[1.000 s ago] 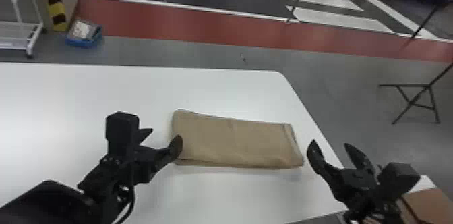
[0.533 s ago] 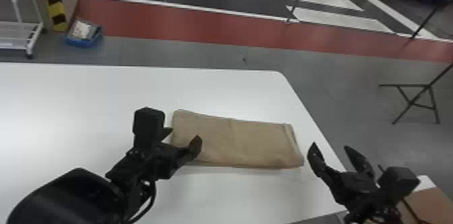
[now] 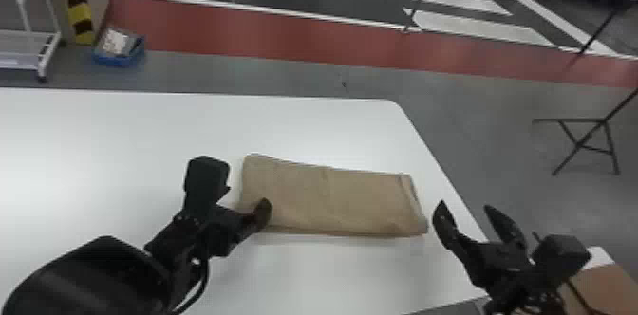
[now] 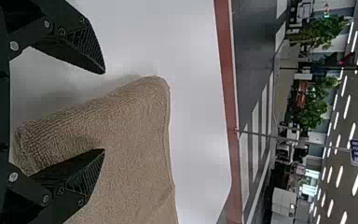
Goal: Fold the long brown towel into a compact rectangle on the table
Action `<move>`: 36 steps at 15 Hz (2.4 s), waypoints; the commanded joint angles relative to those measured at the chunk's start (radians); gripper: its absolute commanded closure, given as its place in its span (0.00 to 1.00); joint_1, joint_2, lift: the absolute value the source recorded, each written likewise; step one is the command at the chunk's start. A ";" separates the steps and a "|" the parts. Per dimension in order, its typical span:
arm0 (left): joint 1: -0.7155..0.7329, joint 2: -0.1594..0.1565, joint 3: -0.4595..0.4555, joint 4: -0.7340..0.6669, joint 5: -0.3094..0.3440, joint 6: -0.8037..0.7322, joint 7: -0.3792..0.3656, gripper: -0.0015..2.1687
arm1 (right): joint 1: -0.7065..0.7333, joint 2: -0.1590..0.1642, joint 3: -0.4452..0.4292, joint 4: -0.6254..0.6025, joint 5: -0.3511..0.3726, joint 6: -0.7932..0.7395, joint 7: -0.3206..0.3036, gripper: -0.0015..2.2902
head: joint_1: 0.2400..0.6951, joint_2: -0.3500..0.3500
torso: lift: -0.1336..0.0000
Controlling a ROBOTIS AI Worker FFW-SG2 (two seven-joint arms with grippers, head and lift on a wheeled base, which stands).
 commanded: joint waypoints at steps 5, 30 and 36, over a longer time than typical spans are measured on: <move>0.003 0.007 0.003 -0.007 0.002 0.015 0.003 0.60 | 0.001 0.000 -0.002 0.003 -0.003 0.000 0.000 0.03 | 1.00 0.00 | 0.08; 0.282 0.174 0.361 -0.345 0.004 0.003 0.051 0.07 | -0.063 0.000 0.110 -0.003 0.032 0.049 -0.014 0.04 | 1.00 0.12 | 0.08; 0.264 0.174 0.341 -0.343 -0.015 -0.105 0.137 0.04 | -0.075 0.000 0.147 -0.003 0.040 0.052 -0.025 0.04 | 1.00 0.15 | 0.08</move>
